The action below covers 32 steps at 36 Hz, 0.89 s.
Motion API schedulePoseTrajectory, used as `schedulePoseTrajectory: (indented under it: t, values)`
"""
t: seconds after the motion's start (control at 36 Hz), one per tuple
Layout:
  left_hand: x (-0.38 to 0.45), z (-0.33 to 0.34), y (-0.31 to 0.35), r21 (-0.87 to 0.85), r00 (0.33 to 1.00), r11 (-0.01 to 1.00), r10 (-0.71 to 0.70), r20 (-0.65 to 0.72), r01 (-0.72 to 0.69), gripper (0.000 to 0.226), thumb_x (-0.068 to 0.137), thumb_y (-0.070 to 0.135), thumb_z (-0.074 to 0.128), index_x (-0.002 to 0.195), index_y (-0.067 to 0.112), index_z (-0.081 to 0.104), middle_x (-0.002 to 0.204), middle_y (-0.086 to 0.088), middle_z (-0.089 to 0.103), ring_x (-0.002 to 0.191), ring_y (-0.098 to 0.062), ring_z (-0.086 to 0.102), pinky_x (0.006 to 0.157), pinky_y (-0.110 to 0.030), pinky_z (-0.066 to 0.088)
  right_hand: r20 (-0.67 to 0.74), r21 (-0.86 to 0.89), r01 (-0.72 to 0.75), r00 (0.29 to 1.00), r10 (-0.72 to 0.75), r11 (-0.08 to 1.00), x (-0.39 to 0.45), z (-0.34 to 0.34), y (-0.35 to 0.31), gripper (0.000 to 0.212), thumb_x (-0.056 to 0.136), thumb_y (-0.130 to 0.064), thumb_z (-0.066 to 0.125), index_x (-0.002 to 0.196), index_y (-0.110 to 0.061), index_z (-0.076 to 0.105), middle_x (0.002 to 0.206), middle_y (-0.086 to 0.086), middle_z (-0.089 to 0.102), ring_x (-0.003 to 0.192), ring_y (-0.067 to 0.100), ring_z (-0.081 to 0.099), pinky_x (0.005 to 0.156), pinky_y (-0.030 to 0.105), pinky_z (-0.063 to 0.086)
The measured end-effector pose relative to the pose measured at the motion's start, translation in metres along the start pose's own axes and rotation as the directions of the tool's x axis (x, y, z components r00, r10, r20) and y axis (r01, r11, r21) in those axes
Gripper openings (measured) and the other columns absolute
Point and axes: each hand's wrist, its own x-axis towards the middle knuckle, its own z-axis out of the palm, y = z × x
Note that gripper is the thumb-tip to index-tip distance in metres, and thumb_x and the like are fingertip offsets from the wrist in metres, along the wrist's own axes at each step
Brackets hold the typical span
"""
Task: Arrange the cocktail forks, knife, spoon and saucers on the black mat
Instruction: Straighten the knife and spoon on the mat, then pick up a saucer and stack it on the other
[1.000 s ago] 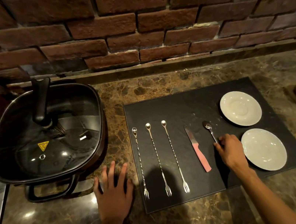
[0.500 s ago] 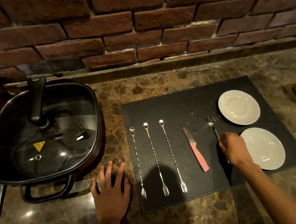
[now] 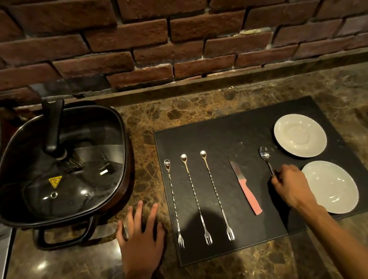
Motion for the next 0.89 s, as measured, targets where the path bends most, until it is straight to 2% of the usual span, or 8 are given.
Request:
schedulePoseTrajectory:
  t: [0.17, 0.33, 0.39, 0.47, 0.58, 0.72, 0.83, 0.89]
  values:
    - [0.002, -0.001, 0.001, -0.010, 0.999, 1.000, 0.009, 0.034, -0.009, 0.056, 0.099, 0.052, 0.031, 0.155, 0.045, 0.030, 0.165, 0.001, 0.032, 0.153, -0.023, 0.028, 0.118, -0.058, 0.021, -0.014, 0.011, 0.044, 0.999, -0.044, 0.999, -0.013, -0.013, 0.000, 0.020, 0.091, -0.024, 0.063, 0.103, -0.009, 0.058, 0.103, 0.010, 0.055, 0.087, 0.018, 0.048, 0.079, 0.033, 0.044]
    - [0.002, -0.026, 0.012, -0.078, 0.979, 0.992, -0.081, 0.185, 0.097, 0.063, 0.093, 0.064, 0.011, 0.155, 0.054, 0.018, 0.170, 0.010, 0.015, 0.158, -0.014, 0.006, 0.125, -0.050, 0.003, 0.032, 0.109, 0.081, 0.996, -0.085, 0.991, -0.026, -0.036, 0.002, 0.015, 0.089, -0.027, 0.066, 0.096, -0.017, 0.056, 0.099, 0.006, 0.059, 0.086, 0.021, 0.058, 0.078, 0.035, 0.050]
    - [0.006, -0.038, 0.018, -0.098, 0.963, 0.985, -0.114, 0.245, 0.141, 0.065, 0.092, 0.063, 0.018, 0.155, 0.050, 0.023, 0.171, 0.010, 0.013, 0.158, -0.015, 0.005, 0.125, -0.047, 0.003, 0.062, 0.157, 0.087, 0.993, -0.097, 0.984, -0.029, -0.046, 0.004, 0.015, 0.088, -0.026, 0.068, 0.095, -0.019, 0.057, 0.095, 0.005, 0.062, 0.084, 0.021, 0.061, 0.077, 0.035, 0.052]
    - [0.017, -0.059, 0.035, -0.132, 0.947, 0.971, -0.159, 0.278, 0.201, 0.053, 0.099, 0.043, 0.049, 0.151, 0.034, 0.044, 0.166, -0.002, 0.030, 0.153, -0.025, 0.026, 0.122, -0.046, 0.024, 0.090, 0.208, 0.107, 0.988, -0.128, 0.972, -0.031, -0.062, 0.014, 0.020, 0.087, -0.027, 0.070, 0.102, -0.016, 0.062, 0.092, 0.004, 0.066, 0.082, 0.019, 0.062, 0.074, 0.030, 0.047]
    - [0.024, -0.079, 0.079, -0.408, 0.965, 0.876, -0.203, 0.168, 0.256, 0.029, 0.098, 0.014, 0.058, 0.123, 0.010, 0.070, 0.126, -0.018, 0.068, 0.119, -0.035, 0.061, 0.107, -0.042, 0.044, 0.084, 0.289, 0.117, 0.986, -0.147, 0.950, -0.029, -0.088, 0.037, 0.024, 0.085, -0.026, 0.072, 0.103, -0.012, 0.065, 0.088, 0.005, 0.068, 0.082, 0.019, 0.063, 0.077, 0.031, 0.045]
    - [0.017, -0.091, 0.167, -0.594, 0.967, 0.766, -0.233, 0.104, 0.248, 0.021, 0.096, 0.011, 0.063, 0.112, 0.008, 0.075, 0.107, -0.014, 0.075, 0.098, -0.027, 0.068, 0.089, -0.031, 0.046, 0.076, 0.298, 0.119, 0.986, -0.148, 0.947, -0.018, -0.117, 0.084, 0.023, 0.084, -0.029, 0.073, 0.100, -0.014, 0.068, 0.087, 0.000, 0.067, 0.080, 0.015, 0.061, 0.075, 0.026, 0.042]
    - [0.006, -0.090, 0.245, -0.699, 0.976, 0.681, -0.153, 0.153, 0.216, 0.016, 0.095, 0.014, 0.066, 0.107, 0.010, 0.076, 0.093, -0.003, 0.074, 0.089, -0.017, 0.068, 0.074, -0.010, 0.046, 0.105, 0.292, 0.103, 0.985, -0.139, 0.951, -0.006, -0.132, 0.126, 0.023, 0.083, -0.030, 0.074, 0.099, -0.015, 0.068, 0.080, 0.000, 0.067, 0.075, 0.016, 0.062, 0.071, 0.026, 0.042]
    - [0.002, -0.085, 0.281, -0.737, 0.973, 0.637, -0.123, 0.194, 0.227, 0.016, 0.095, 0.013, 0.067, 0.107, 0.009, 0.076, 0.094, -0.004, 0.074, 0.088, -0.017, 0.068, 0.073, -0.008, 0.048, 0.128, 0.292, 0.091, 0.983, -0.134, 0.952, 0.000, -0.136, 0.145, 0.021, 0.084, -0.029, 0.073, 0.098, -0.014, 0.067, 0.080, 0.002, 0.069, 0.077, 0.019, 0.065, 0.071, 0.028, 0.045]
